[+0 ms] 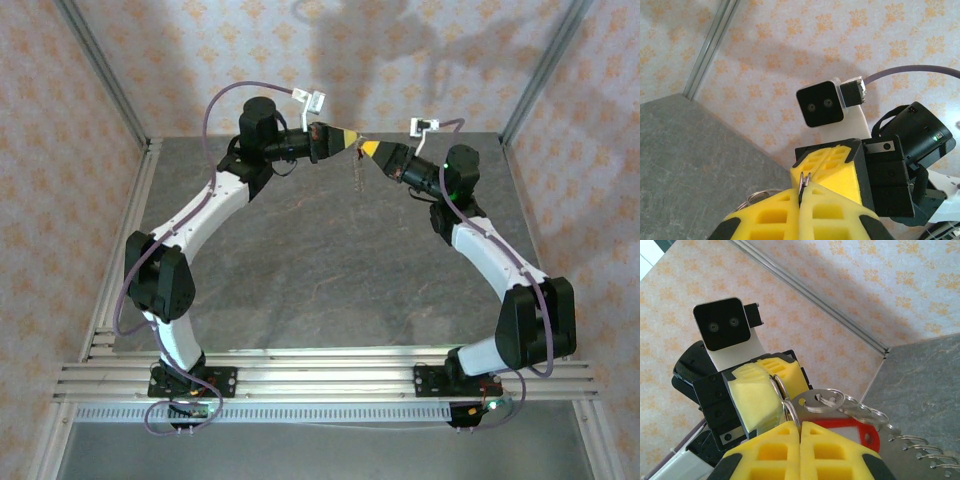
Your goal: Put the keys on the keyring
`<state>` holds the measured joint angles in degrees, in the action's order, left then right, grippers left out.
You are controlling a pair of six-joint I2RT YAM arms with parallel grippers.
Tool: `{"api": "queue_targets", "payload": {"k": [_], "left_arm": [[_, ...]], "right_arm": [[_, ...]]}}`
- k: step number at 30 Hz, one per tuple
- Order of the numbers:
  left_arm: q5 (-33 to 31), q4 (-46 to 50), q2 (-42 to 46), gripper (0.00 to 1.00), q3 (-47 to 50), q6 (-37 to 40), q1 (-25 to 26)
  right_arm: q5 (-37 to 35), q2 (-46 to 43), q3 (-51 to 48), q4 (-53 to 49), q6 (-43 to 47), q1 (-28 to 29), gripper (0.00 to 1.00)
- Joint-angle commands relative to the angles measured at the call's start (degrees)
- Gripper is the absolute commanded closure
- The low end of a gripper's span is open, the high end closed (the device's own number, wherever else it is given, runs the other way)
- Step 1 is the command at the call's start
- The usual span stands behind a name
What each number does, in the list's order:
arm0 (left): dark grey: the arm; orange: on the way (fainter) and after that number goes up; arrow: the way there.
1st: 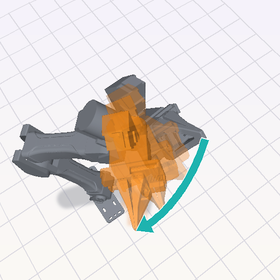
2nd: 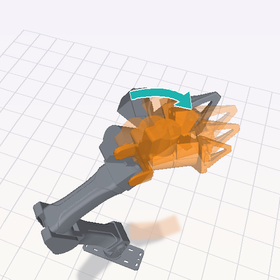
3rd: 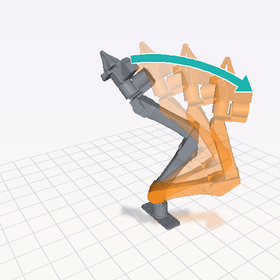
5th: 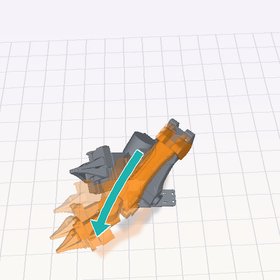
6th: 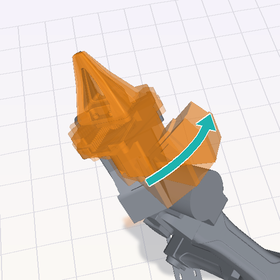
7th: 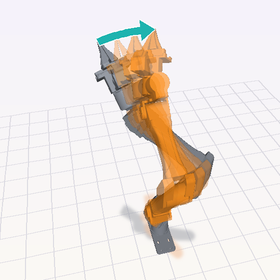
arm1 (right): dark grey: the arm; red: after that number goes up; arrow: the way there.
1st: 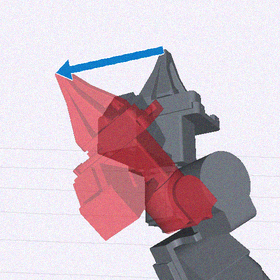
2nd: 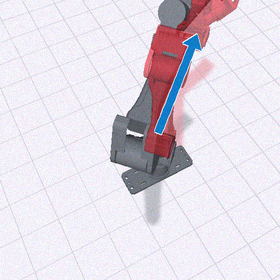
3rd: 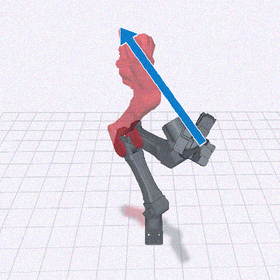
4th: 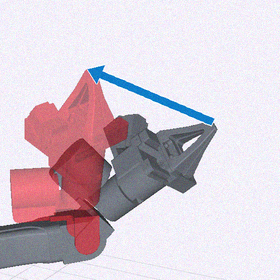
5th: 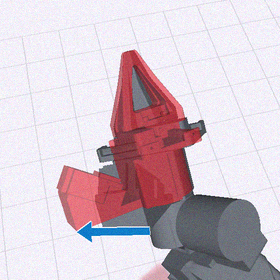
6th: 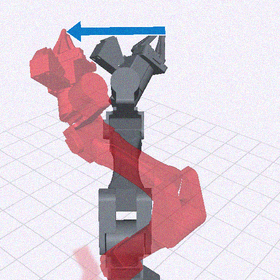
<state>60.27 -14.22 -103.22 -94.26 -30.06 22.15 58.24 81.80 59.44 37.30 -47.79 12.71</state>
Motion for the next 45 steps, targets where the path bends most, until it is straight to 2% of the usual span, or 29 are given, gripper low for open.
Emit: {"api": "queue_targets", "payload": {"k": [1,6,17,27,29,32,38,45], "left_arm": [[-3.4,-9.2,4.5,1.00,-0.4,-2.5,-0.4],[-3.8,-9.5,4.1,1.00,-0.7,-2.9,-0.2],[-4.3,-9.3,4.1,1.00,-0.7,-2.8,0.5],[-6.3,-10.4,4.5,1.00,0.8,-3.8,0.8],[-7.5,-11.8,4.6,1.00,1.6,-5.0,0.8],[-10.0,-14.5,4.6,1.00,3.2,-7.2,0.8],[-11.7,-18.6,4.3,1.00,4.7,-10.5,0.8],[-12.8,-20.7,4.5,1.00,5.8,-12.4,1.0]], "right_arm": [[1.2,-0.8,-1.4,0.8,1.1,-0.6,1.00],[3.1,1.2,-0.2,4.1,-1.8,0.4,1.00],[3.4,3.7,2.8,2.2,-0.2,4.7,1.00],[0.4,0.2,2.0,-6.0,4.9,4.5,1.00],[-0.5,-0.8,1.6,-7.5,5.6,3.8,0.85],[-1.3,-2.8,0.4,-8.9,6.2,2.5,0.72],[-2.3,-6.7,-3.2,-9.3,5.8,-1.4,0.68],[-6.8,-8.6,-2.8,-7.1,2.9,-2.3,0.67]]}}
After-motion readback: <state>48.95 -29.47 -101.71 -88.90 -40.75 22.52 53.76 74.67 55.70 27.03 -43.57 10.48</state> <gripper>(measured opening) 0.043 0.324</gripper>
